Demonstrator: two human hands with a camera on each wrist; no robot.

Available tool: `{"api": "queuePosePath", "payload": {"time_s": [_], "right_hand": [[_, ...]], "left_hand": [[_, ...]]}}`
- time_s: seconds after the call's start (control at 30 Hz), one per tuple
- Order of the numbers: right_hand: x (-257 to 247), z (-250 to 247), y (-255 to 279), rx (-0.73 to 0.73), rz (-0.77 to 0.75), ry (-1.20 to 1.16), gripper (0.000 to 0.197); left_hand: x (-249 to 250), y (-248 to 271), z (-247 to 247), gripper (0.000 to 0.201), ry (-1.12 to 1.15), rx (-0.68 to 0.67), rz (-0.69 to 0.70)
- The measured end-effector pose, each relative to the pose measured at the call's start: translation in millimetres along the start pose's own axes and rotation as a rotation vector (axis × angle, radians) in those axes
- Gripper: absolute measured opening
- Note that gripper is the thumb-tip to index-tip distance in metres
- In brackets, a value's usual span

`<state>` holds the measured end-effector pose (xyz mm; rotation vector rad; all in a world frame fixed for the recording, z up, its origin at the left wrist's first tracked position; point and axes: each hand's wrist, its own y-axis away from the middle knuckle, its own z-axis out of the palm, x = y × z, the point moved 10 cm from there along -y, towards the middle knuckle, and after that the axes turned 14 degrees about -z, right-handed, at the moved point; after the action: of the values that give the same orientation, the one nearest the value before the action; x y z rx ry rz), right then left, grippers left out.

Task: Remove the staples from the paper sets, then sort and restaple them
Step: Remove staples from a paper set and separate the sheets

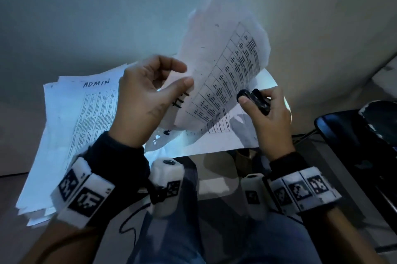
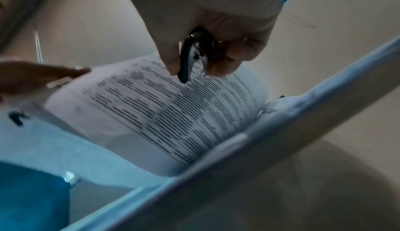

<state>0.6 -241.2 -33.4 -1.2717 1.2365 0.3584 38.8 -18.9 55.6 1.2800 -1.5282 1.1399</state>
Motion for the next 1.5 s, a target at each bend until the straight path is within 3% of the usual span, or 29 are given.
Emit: {"api": "queuePosePath", "payload": {"time_s": [0.17,0.3,0.43,0.53,0.63,0.7,0.8,0.9,1.03,1.2,1.27,1.37,1.5], "right_hand": [[44.2,24.5,-13.5,-0.316,-0.007,0.615,0.044],[70.4,39.0,-6.5,-0.479,0.057,0.839,0.047],[63.4,27.3,-24.0,-0.432,0.117,0.658,0.076],[20.3,11.6,-68.2,-0.313,-0.027,0.409,0.094],[-33.0,12.6,-111.6,-0.348,-0.093,0.09,0.117],[-58.0,24.0,-131.5,-0.463,-0.062,-0.14,0.108],[-77.7,43.7,-141.6,-0.637,-0.005,-0.242,0.061],[-97.4,45.7,-150.0,-0.56,-0.057,-0.281,0.023],[-142.3,24.4,-156.1,-0.358,-0.197,-0.478,0.031],[-174.5,30.2,-151.7,-0.3,-0.243,-0.628,0.047],[-177.2,43.5,-145.2,-0.316,-0.226,-0.617,0.048],[-174.2,67.2,-133.5,-0.348,-0.188,-0.596,0.05],[-162.9,97.7,-121.7,-0.368,-0.109,-0.555,0.032]], "left_hand": [[24.6,-13.4,-22.0,0.016,-0.07,0.105,0.057],[33.4,-15.5,-27.4,0.018,-0.119,0.114,0.083],[45.5,-15.9,-34.1,0.018,-0.197,0.135,0.125],[62.5,-19.0,-38.4,0.016,-0.292,0.146,0.178],[85.6,-22.2,-41.5,0.011,-0.384,0.11,0.263],[103.3,-25.7,-44.8,0.013,-0.43,0.084,0.325],[130.9,-29.6,-51.9,0.021,-0.488,0.088,0.41],[152.7,-32.6,-66.4,0.035,-0.523,0.127,0.432],[162.1,-33.2,-129.1,0.064,-0.259,0.251,0.367],[113.9,-30.2,-145.0,0.064,0.161,0.105,0.125],[109.6,-17.4,-134.8,0.071,0.182,0.098,0.152],[106.0,-7.5,-140.9,0.058,0.101,0.217,0.155],[93.0,-18.3,-155.2,0.046,0.003,0.202,0.091]]}}
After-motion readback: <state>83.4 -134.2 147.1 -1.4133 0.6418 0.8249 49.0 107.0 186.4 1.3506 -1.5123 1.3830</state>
